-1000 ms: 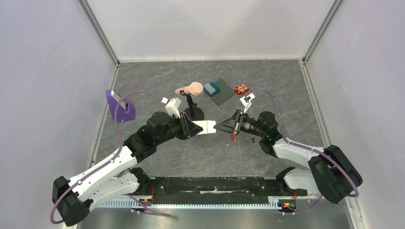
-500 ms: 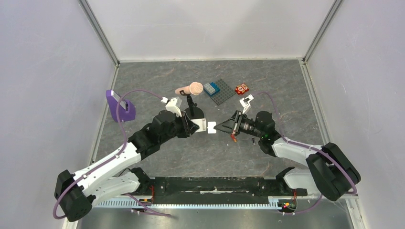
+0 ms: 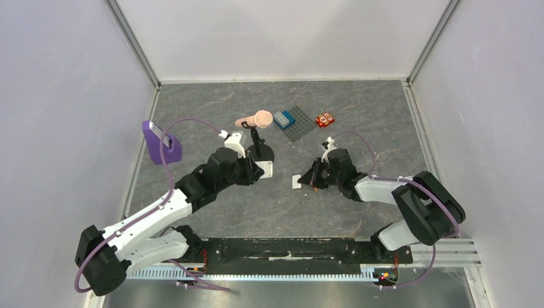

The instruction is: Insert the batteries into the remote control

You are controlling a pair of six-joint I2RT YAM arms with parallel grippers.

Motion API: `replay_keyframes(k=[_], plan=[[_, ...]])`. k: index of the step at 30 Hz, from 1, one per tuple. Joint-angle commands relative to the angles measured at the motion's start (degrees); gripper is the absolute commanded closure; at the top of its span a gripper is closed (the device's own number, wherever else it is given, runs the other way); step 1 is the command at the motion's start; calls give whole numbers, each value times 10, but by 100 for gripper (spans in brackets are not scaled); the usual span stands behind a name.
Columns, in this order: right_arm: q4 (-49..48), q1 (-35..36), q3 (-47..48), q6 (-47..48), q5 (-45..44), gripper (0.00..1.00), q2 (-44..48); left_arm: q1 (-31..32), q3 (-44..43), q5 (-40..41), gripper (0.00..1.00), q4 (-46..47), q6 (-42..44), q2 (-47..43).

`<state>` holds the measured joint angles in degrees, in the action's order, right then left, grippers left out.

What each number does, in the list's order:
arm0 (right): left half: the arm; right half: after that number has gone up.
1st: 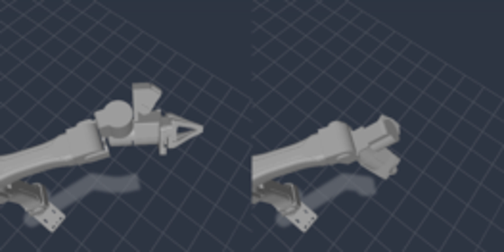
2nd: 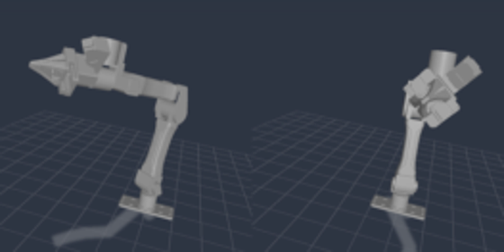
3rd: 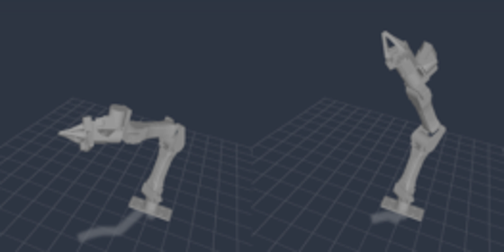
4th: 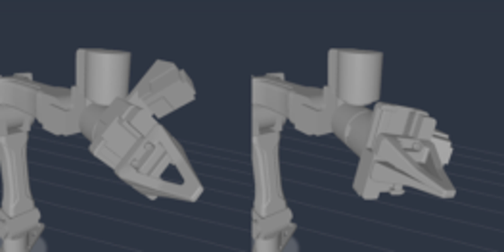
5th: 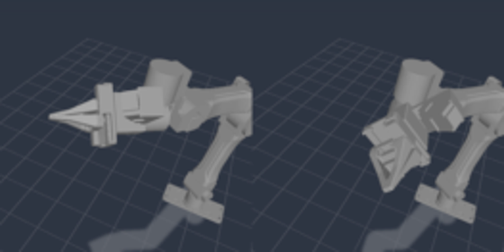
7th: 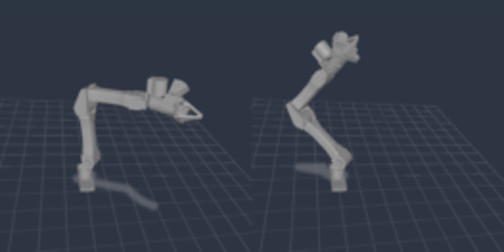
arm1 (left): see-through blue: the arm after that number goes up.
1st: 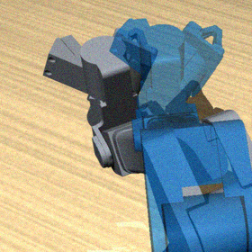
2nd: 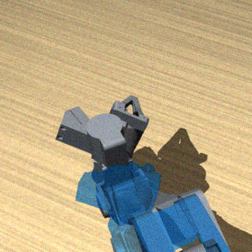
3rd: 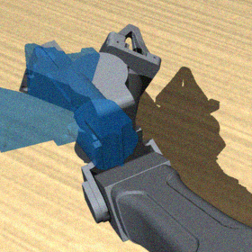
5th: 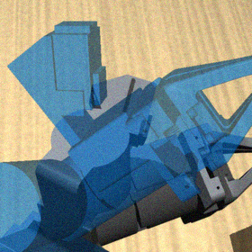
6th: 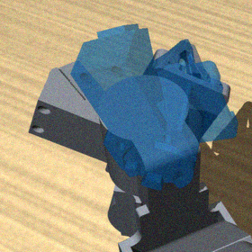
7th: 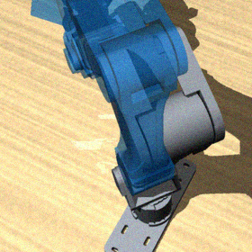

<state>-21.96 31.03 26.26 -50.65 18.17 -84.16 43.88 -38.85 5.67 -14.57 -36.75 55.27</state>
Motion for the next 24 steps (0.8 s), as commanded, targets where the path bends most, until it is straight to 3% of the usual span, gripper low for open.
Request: replay_keyframes(k=[1,11,24], plan=[[68,3,40,56,-60,95,-10,-15,-7,-90,98,50,60,-4],[202,4,78,126,-117,52,54,-22,33,-275,98,137,146,-84],[307,-10,77,187,-264,50,130,-21,58,-280,98,178,133,-143]])
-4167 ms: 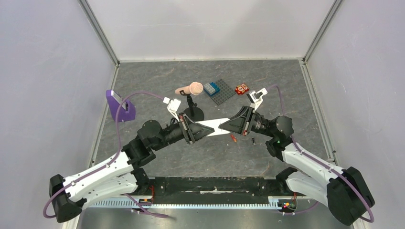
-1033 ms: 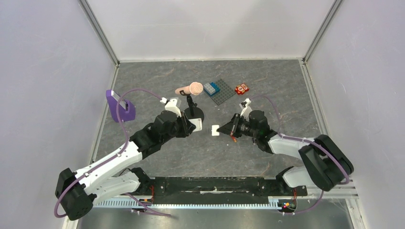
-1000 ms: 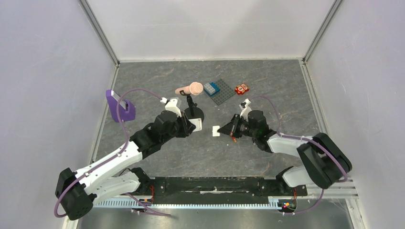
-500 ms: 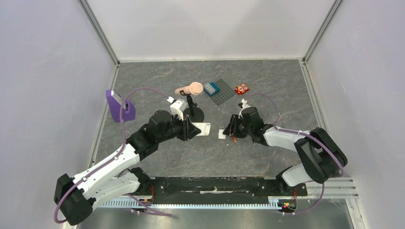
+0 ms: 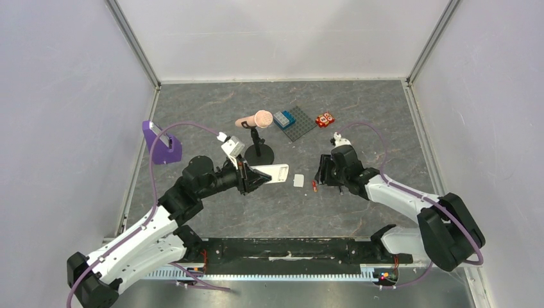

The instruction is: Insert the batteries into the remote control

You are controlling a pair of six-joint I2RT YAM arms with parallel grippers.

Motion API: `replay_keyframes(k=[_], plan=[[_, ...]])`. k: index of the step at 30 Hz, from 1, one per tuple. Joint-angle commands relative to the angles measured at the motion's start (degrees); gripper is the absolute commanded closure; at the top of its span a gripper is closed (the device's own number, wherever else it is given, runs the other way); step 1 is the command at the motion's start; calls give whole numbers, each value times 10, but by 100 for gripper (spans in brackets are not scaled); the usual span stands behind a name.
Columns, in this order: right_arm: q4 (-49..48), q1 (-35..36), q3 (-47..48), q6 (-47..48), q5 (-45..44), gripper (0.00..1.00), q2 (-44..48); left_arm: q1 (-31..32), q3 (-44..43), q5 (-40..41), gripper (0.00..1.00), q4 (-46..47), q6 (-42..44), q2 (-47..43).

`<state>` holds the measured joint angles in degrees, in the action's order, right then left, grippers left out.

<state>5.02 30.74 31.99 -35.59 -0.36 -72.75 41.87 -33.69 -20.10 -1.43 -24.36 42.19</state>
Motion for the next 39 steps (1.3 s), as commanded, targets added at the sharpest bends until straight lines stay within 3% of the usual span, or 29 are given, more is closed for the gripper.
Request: replay_keyframes(k=[1,6,12,22,32,39], plan=[[40,-7,22,42,-82,50,17,-1,7,-25,98,49,9,-14],[43,-7,28,63,-46,51,0,-1,7,-21,98,48,11,-18],[41,0,32,75,-21,60,-33,-1,8,-12,98,50,10,-15],[37,23,56,80,-12,55,-53,-1,14,13,98,53,7,-12],[46,64,79,90,-48,55,-91,-1,23,42,98,61,2,-17],[57,84,102,91,-84,70,-123,-1,30,55,98,63,-4,-25]])
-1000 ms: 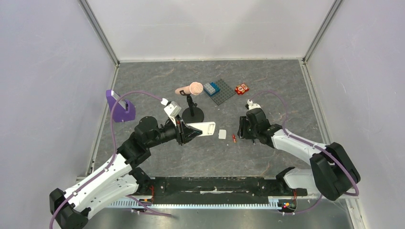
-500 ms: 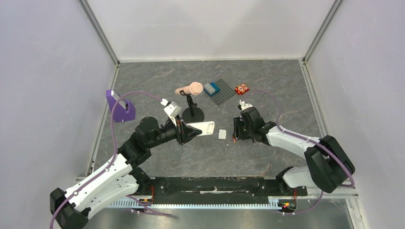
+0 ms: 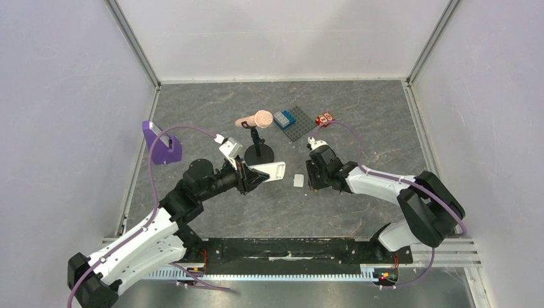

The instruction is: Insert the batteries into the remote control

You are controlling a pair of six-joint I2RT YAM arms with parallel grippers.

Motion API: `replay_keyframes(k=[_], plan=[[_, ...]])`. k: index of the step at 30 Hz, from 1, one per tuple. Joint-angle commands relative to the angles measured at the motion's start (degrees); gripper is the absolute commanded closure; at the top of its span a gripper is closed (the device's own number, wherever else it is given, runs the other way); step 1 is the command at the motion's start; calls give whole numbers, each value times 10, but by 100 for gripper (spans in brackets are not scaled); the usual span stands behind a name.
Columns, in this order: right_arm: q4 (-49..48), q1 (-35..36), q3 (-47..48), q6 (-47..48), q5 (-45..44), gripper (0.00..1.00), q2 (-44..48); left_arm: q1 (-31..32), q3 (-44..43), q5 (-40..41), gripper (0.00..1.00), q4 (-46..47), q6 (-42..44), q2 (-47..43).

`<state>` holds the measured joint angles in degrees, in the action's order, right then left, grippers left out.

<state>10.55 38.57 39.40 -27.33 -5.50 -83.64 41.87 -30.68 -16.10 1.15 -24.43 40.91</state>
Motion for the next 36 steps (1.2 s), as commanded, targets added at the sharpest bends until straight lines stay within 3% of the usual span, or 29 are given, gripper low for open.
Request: replay_keyframes(k=[1,10,17,23,27,31,36], plan=[[5,7,31,8,-32,74,-19,-1,0,16,98,37,-4,-13],[18,7,36,-1,-33,95,-24,-1,1,20,98,33,-13,-18],[-37,6,27,-10,4,97,94,-1,3,29,98,67,-66,-14],[-119,6,16,-30,38,97,238,-1,41,37,98,192,-184,2],[-174,8,9,-38,64,96,309,-1,80,25,98,326,-282,34],[-217,16,2,-44,85,94,348,2,108,23,98,439,-348,76],[-245,32,8,-66,98,94,348,10,115,34,98,508,-385,111]])
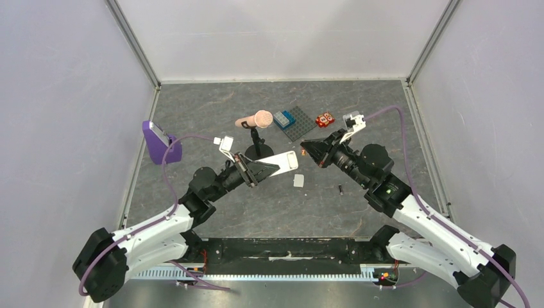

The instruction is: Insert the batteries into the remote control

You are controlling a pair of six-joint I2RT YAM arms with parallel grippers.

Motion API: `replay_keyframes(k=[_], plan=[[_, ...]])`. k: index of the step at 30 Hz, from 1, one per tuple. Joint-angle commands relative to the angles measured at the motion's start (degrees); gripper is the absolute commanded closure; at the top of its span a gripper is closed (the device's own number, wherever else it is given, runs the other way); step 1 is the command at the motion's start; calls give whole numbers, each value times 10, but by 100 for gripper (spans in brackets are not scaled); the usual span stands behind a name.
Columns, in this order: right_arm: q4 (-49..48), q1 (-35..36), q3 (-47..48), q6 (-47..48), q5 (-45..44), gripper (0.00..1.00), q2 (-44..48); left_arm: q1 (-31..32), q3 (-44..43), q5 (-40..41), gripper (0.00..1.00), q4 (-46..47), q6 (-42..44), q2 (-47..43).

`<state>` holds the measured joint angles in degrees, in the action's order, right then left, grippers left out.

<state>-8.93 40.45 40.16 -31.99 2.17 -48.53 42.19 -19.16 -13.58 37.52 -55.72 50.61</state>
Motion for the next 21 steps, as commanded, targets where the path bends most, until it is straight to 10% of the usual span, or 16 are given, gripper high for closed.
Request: replay_keyframes(k=[1,21], plan=[[-53,18,3,-22,21,94,-5,8,0,13,98,155,-80,18],[-74,97,31,31,-30,91,-51,9,9,47,98,140,-128,-4]])
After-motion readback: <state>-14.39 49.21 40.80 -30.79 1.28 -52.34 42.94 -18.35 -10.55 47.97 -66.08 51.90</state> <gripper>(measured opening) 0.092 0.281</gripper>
